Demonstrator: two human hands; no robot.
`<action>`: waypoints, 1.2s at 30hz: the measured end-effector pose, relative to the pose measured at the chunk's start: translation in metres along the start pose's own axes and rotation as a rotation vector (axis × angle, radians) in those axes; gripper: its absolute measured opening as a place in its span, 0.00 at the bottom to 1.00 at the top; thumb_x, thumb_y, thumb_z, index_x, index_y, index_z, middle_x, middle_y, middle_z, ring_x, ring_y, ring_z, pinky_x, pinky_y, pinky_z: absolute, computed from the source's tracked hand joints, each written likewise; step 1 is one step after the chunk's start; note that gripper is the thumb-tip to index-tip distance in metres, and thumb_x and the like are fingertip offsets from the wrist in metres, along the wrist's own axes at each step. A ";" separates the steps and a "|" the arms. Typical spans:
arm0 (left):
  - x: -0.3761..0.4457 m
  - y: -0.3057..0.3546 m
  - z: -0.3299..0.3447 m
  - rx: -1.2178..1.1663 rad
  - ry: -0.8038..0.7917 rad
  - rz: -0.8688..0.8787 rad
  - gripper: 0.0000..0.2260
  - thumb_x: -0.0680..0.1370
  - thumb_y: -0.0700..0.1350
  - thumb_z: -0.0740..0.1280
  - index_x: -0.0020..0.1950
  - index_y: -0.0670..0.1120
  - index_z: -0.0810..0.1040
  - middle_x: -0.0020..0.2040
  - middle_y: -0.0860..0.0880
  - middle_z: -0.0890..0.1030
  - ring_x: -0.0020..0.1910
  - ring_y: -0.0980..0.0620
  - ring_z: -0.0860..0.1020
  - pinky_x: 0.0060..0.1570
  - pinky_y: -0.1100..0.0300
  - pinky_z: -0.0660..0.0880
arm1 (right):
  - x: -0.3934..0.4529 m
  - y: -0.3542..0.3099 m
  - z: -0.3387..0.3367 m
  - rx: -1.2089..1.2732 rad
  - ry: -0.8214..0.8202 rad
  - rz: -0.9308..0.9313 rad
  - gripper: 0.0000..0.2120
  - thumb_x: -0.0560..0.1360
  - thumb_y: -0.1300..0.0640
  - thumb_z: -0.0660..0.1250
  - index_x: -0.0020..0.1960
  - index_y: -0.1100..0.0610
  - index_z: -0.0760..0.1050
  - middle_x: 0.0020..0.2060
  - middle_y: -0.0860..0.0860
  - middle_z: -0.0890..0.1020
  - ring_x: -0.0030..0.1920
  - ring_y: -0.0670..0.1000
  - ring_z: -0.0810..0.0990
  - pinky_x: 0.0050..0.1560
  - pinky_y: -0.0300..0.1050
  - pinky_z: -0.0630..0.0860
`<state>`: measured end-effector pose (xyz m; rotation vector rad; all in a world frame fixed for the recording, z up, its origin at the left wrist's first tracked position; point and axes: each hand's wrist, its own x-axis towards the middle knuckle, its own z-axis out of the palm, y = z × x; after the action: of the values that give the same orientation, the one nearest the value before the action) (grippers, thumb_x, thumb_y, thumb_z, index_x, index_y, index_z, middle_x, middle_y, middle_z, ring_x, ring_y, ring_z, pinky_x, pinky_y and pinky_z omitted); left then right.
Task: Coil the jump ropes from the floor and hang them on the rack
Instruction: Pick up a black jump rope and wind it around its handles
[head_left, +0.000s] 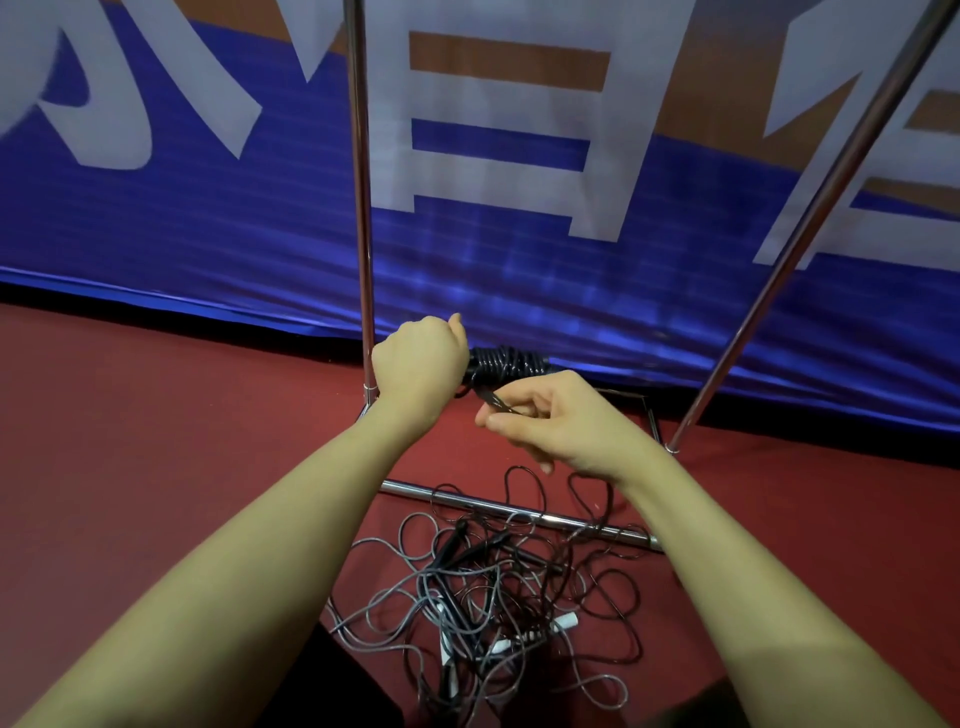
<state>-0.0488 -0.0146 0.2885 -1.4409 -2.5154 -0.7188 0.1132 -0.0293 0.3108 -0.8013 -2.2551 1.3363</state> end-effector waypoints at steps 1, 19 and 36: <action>0.000 -0.002 0.001 0.039 0.008 0.032 0.22 0.83 0.51 0.52 0.50 0.38 0.79 0.50 0.38 0.81 0.50 0.37 0.79 0.40 0.55 0.63 | -0.001 -0.001 -0.002 -0.021 0.012 -0.011 0.07 0.77 0.61 0.66 0.47 0.66 0.79 0.26 0.53 0.68 0.23 0.48 0.65 0.23 0.38 0.68; -0.025 0.011 -0.003 -0.203 0.375 0.738 0.23 0.78 0.47 0.56 0.21 0.46 0.65 0.16 0.47 0.66 0.14 0.44 0.66 0.25 0.65 0.52 | 0.001 0.015 -0.030 0.025 0.454 -0.039 0.10 0.77 0.57 0.65 0.37 0.52 0.76 0.22 0.39 0.74 0.24 0.40 0.70 0.31 0.33 0.65; -0.026 0.038 -0.037 -1.191 -0.181 -0.134 0.27 0.83 0.58 0.46 0.27 0.46 0.59 0.20 0.51 0.60 0.22 0.52 0.58 0.22 0.62 0.56 | 0.000 0.021 -0.024 0.317 0.376 0.004 0.16 0.81 0.58 0.59 0.36 0.54 0.77 0.24 0.46 0.65 0.22 0.44 0.59 0.23 0.38 0.59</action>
<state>-0.0072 -0.0363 0.3241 -1.5863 -2.3137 -2.4645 0.1334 -0.0059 0.3034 -0.8581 -1.7037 1.3673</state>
